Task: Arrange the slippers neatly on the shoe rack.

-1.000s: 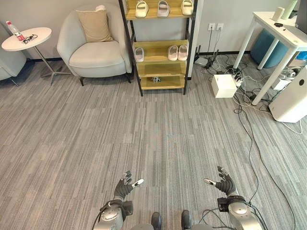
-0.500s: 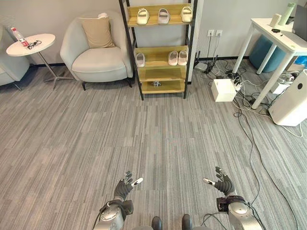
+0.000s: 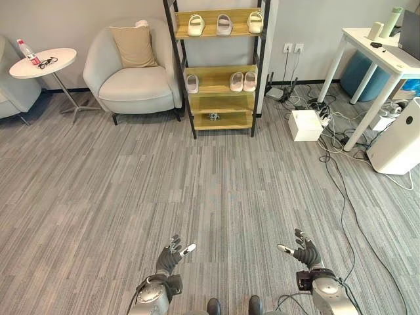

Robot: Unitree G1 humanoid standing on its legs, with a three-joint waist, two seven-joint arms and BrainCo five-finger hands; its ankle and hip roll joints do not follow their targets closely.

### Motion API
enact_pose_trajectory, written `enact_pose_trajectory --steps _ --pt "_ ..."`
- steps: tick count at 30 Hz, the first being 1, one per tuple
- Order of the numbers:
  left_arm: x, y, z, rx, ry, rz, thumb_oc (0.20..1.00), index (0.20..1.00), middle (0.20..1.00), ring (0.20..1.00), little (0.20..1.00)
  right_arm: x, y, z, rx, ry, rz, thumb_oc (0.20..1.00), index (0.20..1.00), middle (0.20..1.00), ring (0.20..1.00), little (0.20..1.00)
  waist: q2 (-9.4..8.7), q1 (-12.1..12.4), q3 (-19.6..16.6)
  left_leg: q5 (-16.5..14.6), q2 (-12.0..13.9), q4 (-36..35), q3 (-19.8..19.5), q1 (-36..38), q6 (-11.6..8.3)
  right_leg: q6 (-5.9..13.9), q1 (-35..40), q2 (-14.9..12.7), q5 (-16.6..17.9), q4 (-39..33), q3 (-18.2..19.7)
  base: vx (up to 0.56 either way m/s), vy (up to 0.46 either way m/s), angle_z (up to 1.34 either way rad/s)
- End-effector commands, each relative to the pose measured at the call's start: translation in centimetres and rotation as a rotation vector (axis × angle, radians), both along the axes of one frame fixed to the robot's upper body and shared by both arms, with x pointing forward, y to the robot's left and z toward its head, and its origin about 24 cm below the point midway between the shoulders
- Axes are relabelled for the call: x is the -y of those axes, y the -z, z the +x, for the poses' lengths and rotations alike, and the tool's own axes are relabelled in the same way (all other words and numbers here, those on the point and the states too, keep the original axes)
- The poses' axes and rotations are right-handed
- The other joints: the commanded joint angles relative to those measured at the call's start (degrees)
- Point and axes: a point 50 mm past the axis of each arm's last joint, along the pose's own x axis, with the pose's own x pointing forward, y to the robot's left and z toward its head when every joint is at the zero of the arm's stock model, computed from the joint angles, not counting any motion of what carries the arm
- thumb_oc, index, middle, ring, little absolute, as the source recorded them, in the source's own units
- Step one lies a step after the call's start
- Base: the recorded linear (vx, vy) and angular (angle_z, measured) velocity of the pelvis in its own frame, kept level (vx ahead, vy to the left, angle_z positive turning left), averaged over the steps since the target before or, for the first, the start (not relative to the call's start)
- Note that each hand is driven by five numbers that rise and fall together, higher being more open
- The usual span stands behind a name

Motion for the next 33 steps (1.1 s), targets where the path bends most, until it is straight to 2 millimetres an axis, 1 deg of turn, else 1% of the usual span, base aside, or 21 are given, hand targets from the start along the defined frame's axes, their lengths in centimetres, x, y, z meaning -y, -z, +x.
enact_pose_trajectory --steps 1,5,8,9,10,11,12,15,16,19,20,21,22,23,26,27,28,30,31,32,33 --pt "-1.0 -1.7 2.3 0.102 -0.028 0.015 1.000 1.000 1.000 1.000 1.000 -0.5 -1.7 1.9 0.103 -0.027 -0.001 1.000 1.000 1.000 1.000 1.000 -1.68 0.39 1.56 -5.45 2.25 -0.02 -1.51 1.14 -2.64 5.91 1.87 -4.73 -5.99 0.09 1.44 0.02 0.042 -0.04" --pt "-1.8 -2.2 2.3 0.125 0.005 0.077 1.000 1.000 1.000 1.000 1.000 -0.1 -2.2 2.3 0.120 -0.030 -0.009 1.000 1.000 1.000 1.000 1.000 -2.49 0.95 2.76 -5.34 1.80 -0.02 -1.45 0.24 -1.93 6.05 1.44 -5.00 -5.75 0.09 1.65 0.01 0.075 -0.07" --pt "-2.0 -3.2 3.1 0.173 0.044 0.109 1.000 1.000 1.000 1.000 1.000 0.1 -2.6 2.7 0.136 -0.030 -0.020 1.000 1.000 1.000 1.000 1.000 -2.96 1.16 3.62 -5.61 1.29 0.19 -1.24 -0.58 -1.22 6.54 -0.70 -5.69 -5.93 3.54 1.55 -0.03 0.101 -0.01" --pt "-2.0 -3.8 3.6 0.206 0.064 0.130 1.000 1.000 1.000 1.000 1.000 0.0 -2.7 2.8 0.141 -0.035 -0.022 1.000 1.000 1.000 1.000 1.000 -2.95 1.39 4.61 -5.99 1.15 0.41 -0.96 -1.09 -0.69 7.81 -4.52 -6.12 -6.32 9.71 1.17 -0.05 0.062 -0.05" --pt "-2.0 -3.8 3.6 0.206 0.064 0.130 1.000 1.000 1.000 1.000 1.000 0.0 -2.7 2.8 0.141 -0.035 -0.022 1.000 1.000 1.000 1.000 1.000 -3.00 1.47 4.51 -5.99 1.11 0.44 -0.88 -1.24 -0.67 7.83 -4.85 -6.16 -6.49 10.06 1.28 -0.04 0.132 -0.20" --pt "-1.9 -4.2 3.8 0.223 0.075 0.131 1.000 1.000 1.000 1.000 1.000 0.0 -2.7 2.9 0.137 -0.042 -0.030 1.000 1.000 1.000 1.000 1.000 -2.79 1.19 5.56 -6.18 0.98 0.43 -0.67 -0.76 -0.24 9.88 -8.68 -6.81 -4.97 17.74 1.09 0.06 0.128 -0.15" --pt "-1.7 -4.5 4.3 0.242 0.069 0.127 1.000 1.000 1.000 1.000 1.000 -0.2 -2.9 3.1 0.148 -0.041 -0.033 1.000 1.000 1.000 1.000 1.000 -2.20 0.67 6.60 -6.69 1.42 -0.02 -0.88 0.42 -0.23 10.50 -12.90 -7.05 -3.15 23.29 0.80 0.11 0.131 -0.18" --pt "-1.1 -5.1 5.1 0.278 0.078 0.121 1.000 1.000 1.000 1.000 1.000 -0.2 -3.4 3.6 0.174 -0.040 -0.036 1.000 1.000 1.000 1.000 1.000 -2.25 0.11 7.47 -7.94 1.34 -0.02 -1.01 1.74 -0.63 9.44 -15.11 -7.82 -2.82 20.68 -1.22 0.18 -0.019 -0.09" --pt "-0.9 -5.9 6.0 0.319 0.073 0.119 1.000 1.000 1.000 1.000 1.000 0.0 -3.9 4.1 0.195 -0.035 -0.047 1.000 1.000 1.000 1.000 1.000 -2.54 -0.54 8.08 -9.06 1.01 -0.02 -1.63 3.00 -1.16 8.81 -15.65 -7.93 -1.66 13.93 -3.29 0.27 -0.108 0.25" --pt "-0.7 -6.8 7.3 0.366 0.061 0.118 1.000 1.000 1.000 1.000 1.000 0.7 -4.1 4.1 0.198 -0.028 -0.086 1.000 1.000 1.000 1.000 1.000 -3.28 -2.01 7.66 -11.86 1.09 -0.02 -3.25 5.60 -2.22 8.91 -16.22 -7.18 0.54 5.20 -2.72 0.42 -0.204 0.26" --pt "-0.6 -6.9 7.4 0.370 0.051 0.115 1.000 1.000 1.000 1.000 1.000 0.8 -3.9 3.8 0.193 -0.029 -0.089 1.000 1.000 1.000 1.000 1.000 -3.35 -2.37 6.94 -12.71 2.15 -0.02 -3.59 6.81 -2.84 7.92 -16.09 -6.69 0.89 6.59 -2.34 0.70 -0.502 0.27" --pt "-0.5 -6.8 7.1 0.368 0.030 0.086 1.000 1.000 1.000 1.000 1.000 1.1 -4.0 3.4 0.202 -0.028 -0.091 1.000 1.000 1.000 1.000 1.000 -2.92 -3.15 5.62 -12.73 5.80 6.23 -3.49 6.19 -4.80 5.50 -14.42 -5.30 -1.83 8.45 -3.03 0.51 -0.408 0.63" --pt "-0.5 -6.8 7.1 0.368 0.030 0.085 1.000 1.000 1.000 1.000 1.000 1.2 -4.0 3.4 0.202 -0.028 -0.091 1.000 1.000 1.000 1.000 1.000 -2.86 -3.24 5.56 -12.98 5.88 6.64 -3.58 5.94 -4.86 5.45 -14.45 -5.25 -1.88 8.49 -3.13 0.49 -0.420 0.97" --pt "-0.6 -6.8 6.8 0.361 0.027 0.078 1.000 1.000 1.000 1.000 1.000 1.0 -4.1 3.4 0.215 -0.040 -0.080 1.000 1.000 1.000 1.000 1.000 -3.00 -2.72 5.89 -10.01 5.78 17.13 -4.24 1.77 -5.51 3.73 -12.12 -4.10 -3.33 8.38 -3.14 0.28 -0.252 0.81" --pt "-1.2 -6.6 6.5 0.347 0.006 0.087 1.000 1.000 1.000 1.000 1.000 1.3 -4.4 3.6 0.223 -0.030 -0.076 1.000 1.000 1.000 1.000 1.000 -4.55 -0.71 8.23 -4.38 3.43 33.49 -6.47 -7.80 -4.76 1.18 -8.08 -3.58 -6.02 7.77 -2.00 0.29 -0.257 -0.14" --pt "-1.3 -6.6 6.6 0.346 -0.002 0.090 1.000 1.000 1.000 1.000 1.000 1.4 -4.4 3.6 0.221 -0.024 -0.074 1.000 1.000 1.000 1.000 1.000 -5.15 -0.19 8.58 -5.54 2.76 33.72 -6.28 -10.84 -4.37 1.06 -7.05 -3.92 -6.75 7.44 -1.74 0.46 -0.179 -0.28" --pt "-1.4 -6.5 6.5 0.339 -0.008 0.094 1.000 1.000 1.000 1.000 1.000 1.6 -4.2 3.6 0.216 -0.005 -0.070 1.000 1.000 1.000 1.000 1.000 -5.34 0.65 8.61 -7.41 2.54 29.50 -5.39 -14.18 -3.80 1.33 -4.94 -3.84 -8.05 6.35 -1.34 0.32 -0.057 -0.09" --pt "-1.4 -6.4 6.4 0.335 -0.005 0.102 1.000 1.000 1.000 1.000 1.000 1.8 -4.2 3.5 0.213 0.003 -0.072 1.000 1.000 1.000 1.000 1.000 -5.37 1.14 8.70 -8.36 2.64 25.93 -4.50 -14.24 -3.63 1.59 -3.51 -3.88 -8.68 5.63 -1.29 0.33 0.033 -0.13" --pt "-1.4 -6.3 6.3 0.325 -0.004 0.110 1.000 1.000 1.000 1.000 1.000 1.9 -4.2 3.6 0.212 0.013 -0.077 1.000 1.000 1.000 1.000 1.000 -4.50 2.12 8.58 -4.16 3.47 15.69 -3.99 -15.46 -4.44 1.96 -0.81 -3.06 -9.79 4.12 -1.27 0.45 0.105 -0.29" --pt "-1.5 -6.3 6.4 0.327 -0.002 0.120 1.000 1.000 1.000 1.000 1.000 2.1 -4.1 3.6 0.209 0.022 -0.083 1.000 1.000 1.000 1.000 1.000 -3.61 2.55 8.41 0.38 4.32 9.66 -4.02 -16.53 -4.91 2.14 0.27 -2.35 -10.30 3.53 -1.36 0.48 0.128 -0.12" --pt "-1.3 -6.4 6.6 0.330 -0.001 0.125 1.000 1.000 1.000 1.000 1.000 2.4 -4.2 3.7 0.214 0.040 -0.095 1.000 1.000 1.000 1.000 1.000 -3.33 2.85 8.31 2.01 4.80 5.99 -2.44 -18.99 -5.37 2.27 2.13 -2.11 -11.10 2.59 -1.82 0.33 0.101 -0.05"
